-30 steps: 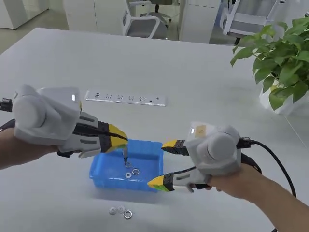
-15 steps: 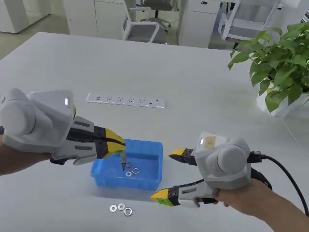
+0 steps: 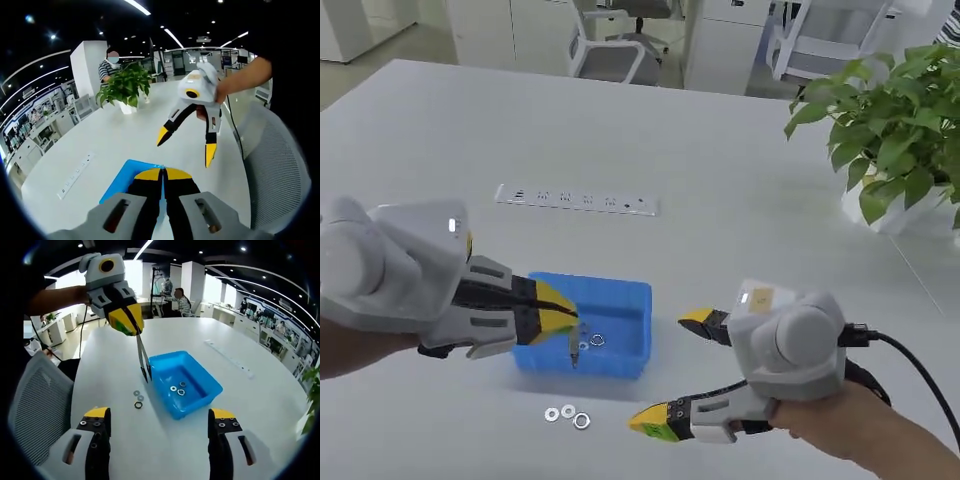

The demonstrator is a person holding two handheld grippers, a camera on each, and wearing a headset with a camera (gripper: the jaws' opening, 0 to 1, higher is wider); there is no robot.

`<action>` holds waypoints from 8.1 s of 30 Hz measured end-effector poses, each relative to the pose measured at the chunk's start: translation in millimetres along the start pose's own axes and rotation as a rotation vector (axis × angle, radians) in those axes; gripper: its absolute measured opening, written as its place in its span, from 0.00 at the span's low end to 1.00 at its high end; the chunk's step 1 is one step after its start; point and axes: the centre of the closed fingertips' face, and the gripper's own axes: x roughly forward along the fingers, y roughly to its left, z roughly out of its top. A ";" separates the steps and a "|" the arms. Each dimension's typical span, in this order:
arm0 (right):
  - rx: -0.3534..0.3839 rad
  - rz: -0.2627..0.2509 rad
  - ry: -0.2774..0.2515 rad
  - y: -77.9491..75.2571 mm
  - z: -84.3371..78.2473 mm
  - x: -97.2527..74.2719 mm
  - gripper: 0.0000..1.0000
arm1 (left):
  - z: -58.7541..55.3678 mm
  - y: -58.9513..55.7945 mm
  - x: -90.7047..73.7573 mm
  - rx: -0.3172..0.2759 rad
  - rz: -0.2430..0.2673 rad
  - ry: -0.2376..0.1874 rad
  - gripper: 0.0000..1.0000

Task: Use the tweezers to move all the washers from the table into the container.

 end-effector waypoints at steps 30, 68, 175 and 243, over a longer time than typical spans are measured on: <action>0.078 0.035 0.006 18.9 -16.5 -1.2 0.99 | -31.9 -31.9 23.9 -0.068 -0.054 0.019 0.05; -0.125 0.142 -0.008 38.0 -8.4 10.8 0.65 | -38.2 -36.2 23.8 -0.061 -0.095 0.033 0.05; -0.288 0.340 -0.018 58.7 32.2 46.7 0.06 | -64.6 -38.0 -16.6 -0.302 0.001 0.028 0.77; -0.286 0.197 -0.018 -56.9 39.3 78.4 0.06 | -66.6 -12.1 -38.6 -0.364 0.110 -0.019 0.99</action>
